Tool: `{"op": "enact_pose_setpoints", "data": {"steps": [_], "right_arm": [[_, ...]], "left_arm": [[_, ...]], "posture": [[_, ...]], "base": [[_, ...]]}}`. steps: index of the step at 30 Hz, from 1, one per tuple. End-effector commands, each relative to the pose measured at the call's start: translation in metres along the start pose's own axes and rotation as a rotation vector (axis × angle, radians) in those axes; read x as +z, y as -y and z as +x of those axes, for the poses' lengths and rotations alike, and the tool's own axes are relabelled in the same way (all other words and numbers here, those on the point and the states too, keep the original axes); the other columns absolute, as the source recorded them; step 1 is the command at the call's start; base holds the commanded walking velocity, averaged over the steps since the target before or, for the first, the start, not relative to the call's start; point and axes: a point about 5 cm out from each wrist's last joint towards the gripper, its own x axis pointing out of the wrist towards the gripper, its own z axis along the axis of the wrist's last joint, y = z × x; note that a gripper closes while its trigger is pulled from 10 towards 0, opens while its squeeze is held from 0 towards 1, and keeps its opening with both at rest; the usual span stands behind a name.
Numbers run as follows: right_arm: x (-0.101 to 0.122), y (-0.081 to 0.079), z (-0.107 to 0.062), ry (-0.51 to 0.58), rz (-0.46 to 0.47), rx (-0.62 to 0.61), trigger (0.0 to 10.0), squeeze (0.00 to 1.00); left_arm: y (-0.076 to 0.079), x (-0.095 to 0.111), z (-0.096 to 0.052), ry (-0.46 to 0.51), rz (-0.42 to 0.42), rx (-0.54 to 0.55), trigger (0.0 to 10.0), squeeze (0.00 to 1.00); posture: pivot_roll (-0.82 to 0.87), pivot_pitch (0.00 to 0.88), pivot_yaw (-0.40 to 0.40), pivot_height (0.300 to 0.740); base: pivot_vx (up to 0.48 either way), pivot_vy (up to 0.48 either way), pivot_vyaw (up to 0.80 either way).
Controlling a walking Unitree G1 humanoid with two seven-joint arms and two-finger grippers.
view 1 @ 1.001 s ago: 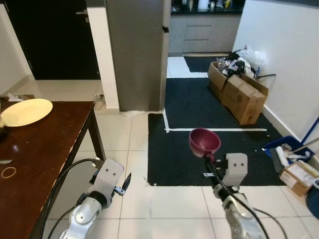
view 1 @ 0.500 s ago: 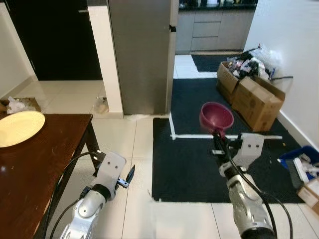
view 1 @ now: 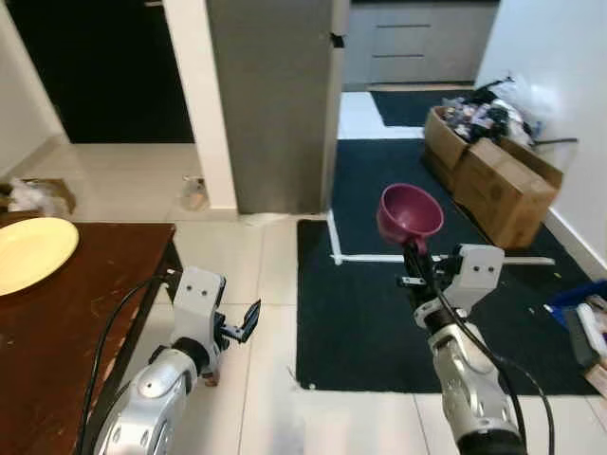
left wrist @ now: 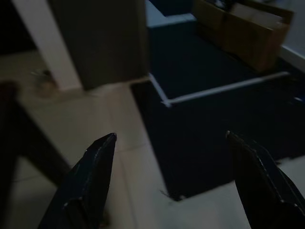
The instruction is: Setting the table
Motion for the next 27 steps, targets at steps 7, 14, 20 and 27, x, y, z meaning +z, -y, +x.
{"op": "enact_pose_setpoints", "data": {"steps": [7,14,20,27], "right_arm": [[0.035,-0.025,0.014,0.125,0.129,0.109,10.0,0.0],[0.029,-0.065,0.004,0.057,0.358,0.338,10.0,0.0],[0.019,-0.079,-0.005,0.003,0.393,0.402,10.0,0.0],[0.011,-0.092,-0.016,-0.076,0.363,0.523,10.0,0.0]], "left_arm": [[-0.011,0.029,0.002,0.086,0.103,0.11,10.0,0.0],[-0.03,0.057,-0.004,0.118,0.132,0.296,10.0,0.0],[-0.031,0.062,-0.007,0.106,0.155,0.302,10.0,0.0],[-0.041,0.065,-0.008,0.094,0.165,0.386,10.0,0.0]], "posture": [[0.14,0.02,0.109,0.74],[0.14,0.033,0.11,0.74],[0.15,0.037,0.112,0.74],[0.15,0.046,0.117,0.74]], "base": [[0.0,0.0,0.78],[0.0,0.0,0.77],[0.0,0.0,0.76],[0.0,0.0,0.76]]}}
